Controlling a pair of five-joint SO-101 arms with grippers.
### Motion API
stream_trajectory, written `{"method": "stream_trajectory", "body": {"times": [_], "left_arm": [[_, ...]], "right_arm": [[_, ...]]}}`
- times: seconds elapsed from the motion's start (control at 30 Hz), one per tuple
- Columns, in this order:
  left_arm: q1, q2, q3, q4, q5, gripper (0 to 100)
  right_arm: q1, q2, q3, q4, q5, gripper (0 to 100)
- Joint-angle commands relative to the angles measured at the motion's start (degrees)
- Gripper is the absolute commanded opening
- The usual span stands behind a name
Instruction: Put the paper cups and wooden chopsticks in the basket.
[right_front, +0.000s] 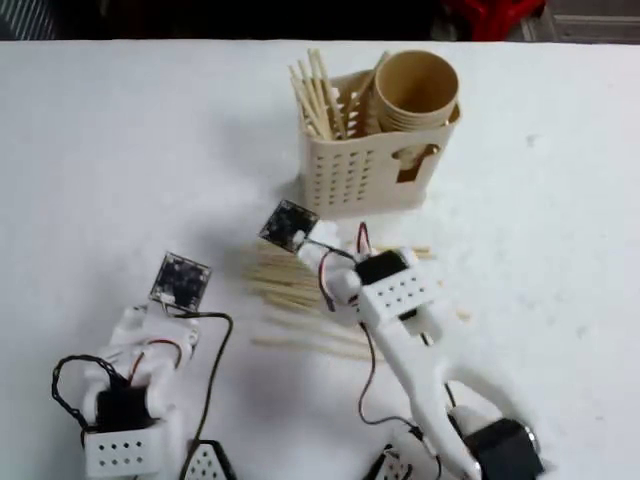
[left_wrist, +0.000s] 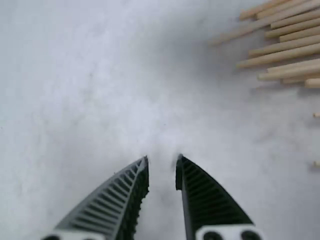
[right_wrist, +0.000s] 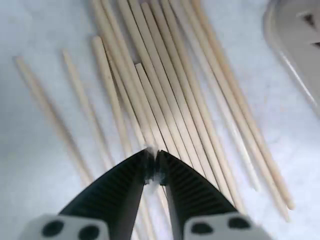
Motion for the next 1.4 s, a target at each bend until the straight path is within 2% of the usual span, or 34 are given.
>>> {"method": "stream_trajectory", "body": {"times": [0.0,0.1,0.27,0.37,0.63,0.83,0.97,1.17,1.37], "left_arm": [[0.7,-0.5,-0.2,0.2,0.0,11],[0.7,-0.5,-0.2,0.2,0.0,11],[0.7,-0.5,-0.2,0.2,0.0,11],[0.7,-0.5,-0.2,0.2,0.0,11],[0.7,-0.6,-0.2,0.2,0.0,11],[0.7,-0.6,-0.2,0.3,0.0,11],[0.7,-0.6,-0.2,0.3,0.0,11],[0.7,-0.6,-0.2,0.3,0.0,11],[0.7,-0.6,-0.2,0.2,0.0,11]], "right_arm": [[-0.1,-4.5,0.8,0.5,-0.2,1.8],[-4.1,-4.5,3.2,0.5,0.1,3.3],[-13.7,-3.7,6.4,2.8,0.2,12.8],[-15.8,-0.5,6.3,2.2,0.2,13.4],[-15.3,13.4,1.1,-0.3,0.2,13.5],[-10.7,18.9,-2.9,-0.4,0.2,13.2],[-8.9,21.1,-5.0,-0.4,0.1,2.7],[-5.4,18.3,-5.5,-0.1,-0.2,1.6],[-2.2,5.8,-3.8,1.6,-0.3,1.7]]}}
